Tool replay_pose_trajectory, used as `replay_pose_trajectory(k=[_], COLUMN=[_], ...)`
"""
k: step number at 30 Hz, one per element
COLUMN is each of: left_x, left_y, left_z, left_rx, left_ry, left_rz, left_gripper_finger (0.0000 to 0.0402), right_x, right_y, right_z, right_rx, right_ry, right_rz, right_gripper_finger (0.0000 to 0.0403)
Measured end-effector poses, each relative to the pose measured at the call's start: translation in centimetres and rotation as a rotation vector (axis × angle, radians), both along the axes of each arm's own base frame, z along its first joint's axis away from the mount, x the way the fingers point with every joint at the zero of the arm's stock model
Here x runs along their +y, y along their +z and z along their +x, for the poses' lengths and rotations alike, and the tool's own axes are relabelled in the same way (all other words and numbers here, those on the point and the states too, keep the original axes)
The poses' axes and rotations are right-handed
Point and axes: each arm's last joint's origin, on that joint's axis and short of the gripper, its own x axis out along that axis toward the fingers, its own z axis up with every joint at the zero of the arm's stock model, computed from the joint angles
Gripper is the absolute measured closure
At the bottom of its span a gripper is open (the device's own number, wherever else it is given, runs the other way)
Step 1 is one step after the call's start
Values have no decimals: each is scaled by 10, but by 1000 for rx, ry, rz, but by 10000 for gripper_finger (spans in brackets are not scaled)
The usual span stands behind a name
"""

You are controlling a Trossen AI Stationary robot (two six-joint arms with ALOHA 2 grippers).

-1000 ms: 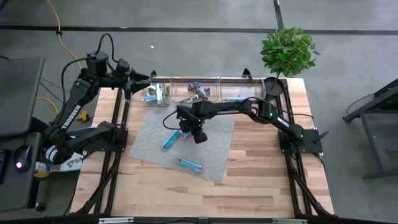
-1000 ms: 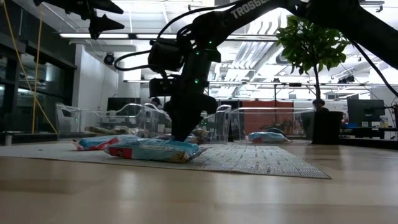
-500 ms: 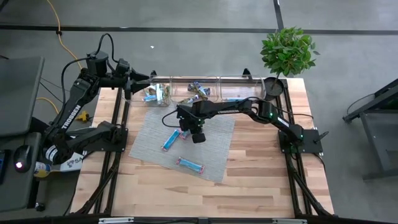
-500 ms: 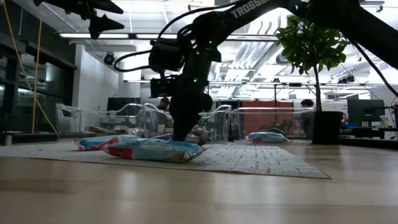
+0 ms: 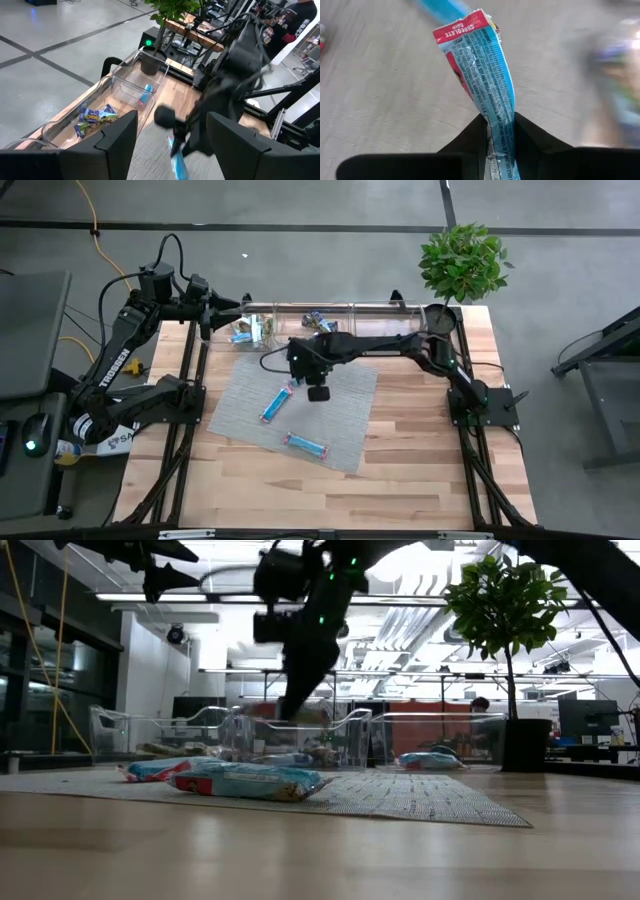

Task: Pick and place Granola Bars by type
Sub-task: Put the red granola bar into the right transparent bin

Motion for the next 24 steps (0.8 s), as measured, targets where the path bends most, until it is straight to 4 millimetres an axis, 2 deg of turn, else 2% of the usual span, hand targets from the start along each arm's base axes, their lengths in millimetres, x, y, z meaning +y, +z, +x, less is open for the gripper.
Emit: replay_pose_trajectory(k=[6, 9, 14, 18, 21, 24], left_x=[0, 0, 0, 0, 0, 0], left_y=[0, 0, 0, 0, 0, 0], left_z=[0, 0, 0, 0, 0, 0], left_rx=[-1, -2, -4, -5, -5, -5], left_ry=[-2, -4, -10, -12, -12, -14], left_rz=[0, 0, -1, -2, -2, -2], left_gripper_finger=[168, 168, 168, 168, 168, 168], right_x=[-17, -30, -58, -82, -100, -116], right_y=[43, 68, 97, 109, 108, 105], right_z=[-16, -32, -64, -95, -118, -134], right_rx=[-78, -114, -112, -56, 49, 132], right_ry=[-194, -354, -651, -887, -1028, -1090], right_rz=[-115, -159, -251, -266, -236, -215], right_gripper_finger=[339, 339, 339, 339, 339, 339])
